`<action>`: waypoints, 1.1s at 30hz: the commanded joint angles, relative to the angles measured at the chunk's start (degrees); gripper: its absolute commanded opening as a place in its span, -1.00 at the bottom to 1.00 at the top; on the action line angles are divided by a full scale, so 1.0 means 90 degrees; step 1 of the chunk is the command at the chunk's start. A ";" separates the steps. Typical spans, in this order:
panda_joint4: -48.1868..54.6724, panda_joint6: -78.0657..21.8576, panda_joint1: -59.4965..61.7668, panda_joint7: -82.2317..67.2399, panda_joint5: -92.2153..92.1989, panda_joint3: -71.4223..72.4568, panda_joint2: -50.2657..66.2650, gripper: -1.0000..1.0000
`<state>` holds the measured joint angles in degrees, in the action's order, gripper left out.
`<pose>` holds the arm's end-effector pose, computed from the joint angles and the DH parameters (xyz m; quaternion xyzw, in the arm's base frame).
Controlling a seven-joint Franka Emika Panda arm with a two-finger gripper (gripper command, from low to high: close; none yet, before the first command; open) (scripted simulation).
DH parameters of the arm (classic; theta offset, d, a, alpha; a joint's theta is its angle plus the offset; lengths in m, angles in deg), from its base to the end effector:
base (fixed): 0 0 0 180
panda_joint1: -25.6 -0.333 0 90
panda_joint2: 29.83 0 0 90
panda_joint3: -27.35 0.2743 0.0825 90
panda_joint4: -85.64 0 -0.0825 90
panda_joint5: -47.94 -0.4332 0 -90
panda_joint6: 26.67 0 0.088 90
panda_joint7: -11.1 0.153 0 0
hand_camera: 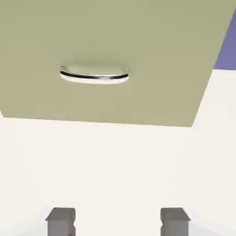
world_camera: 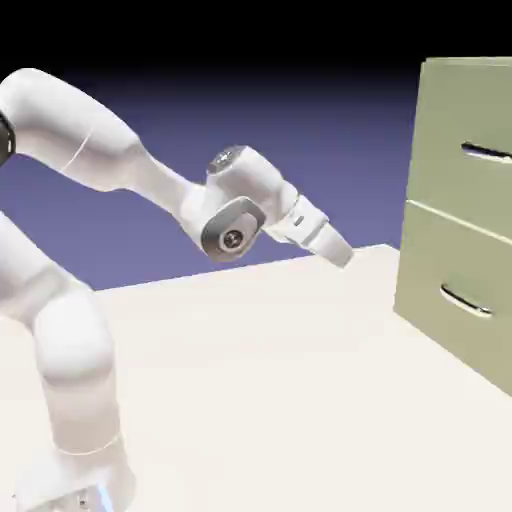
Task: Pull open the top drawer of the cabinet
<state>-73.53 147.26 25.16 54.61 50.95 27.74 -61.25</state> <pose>0.4916 0.0105 0.3676 -0.8649 0.3130 -0.3685 0.1344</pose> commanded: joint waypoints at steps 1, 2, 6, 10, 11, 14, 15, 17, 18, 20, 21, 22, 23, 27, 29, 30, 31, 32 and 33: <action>0.0169 -0.0008 0.0023 0.0097 0.0277 0.0036 0.0114 0.00; 0.0338 -0.0016 0.0046 0.0195 0.0554 0.0072 0.0228 0.00; 0.1012 -0.0046 0.0138 0.0584 0.1662 0.0216 0.0685 0.00; 0.1687 -0.0077 0.0231 0.0973 0.2769 0.0360 0.1142 0.00; 0.1856 -0.0085 0.0254 0.1070 0.3046 0.0396 0.1256 0.00; 0.2362 -0.0108 0.0323 0.1362 0.3876 0.0504 0.1598 0.00; 0.2530 -0.0116 0.0346 0.1459 0.4153 0.0540 0.1712 0.00; 0.2868 -0.0132 0.0392 0.1654 0.4707 0.0612 0.1941 0.00; 0.3036 -0.0139 0.0415 0.1751 0.4984 0.0648 0.2055 0.00; 0.3374 -0.0155 0.0461 0.1945 0.5538 0.0720 0.2283 0.00; 0.3543 -0.0163 0.0484 0.2043 0.5815 0.0756 0.2397 0.00; 0.3711 -0.0170 0.0507 0.2140 0.6091 0.0792 0.2511 0.00; 0.3880 -0.0178 0.0530 0.2237 0.6368 0.0828 0.2625 0.00; 0.4555 -0.0209 0.0622 0.2626 0.7476 0.0972 0.3082 0.00; 0.4892 -0.0224 0.0668 0.2821 0.8029 0.1044 0.3310 0.00; 0.5061 -0.0232 0.0691 0.2918 0.8306 0.1080 0.3424 0.00; 0.5229 -0.0240 0.0714 0.3015 0.8583 0.1116 0.3538 0.00; 0.5398 -0.0248 0.0738 0.3113 0.8860 0.1152 0.3653 0.00; 0.5567 -0.0255 0.0761 0.3210 0.9137 0.1188 0.3767 0.00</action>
<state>-23.44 144.96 32.01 83.50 133.18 38.43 -27.35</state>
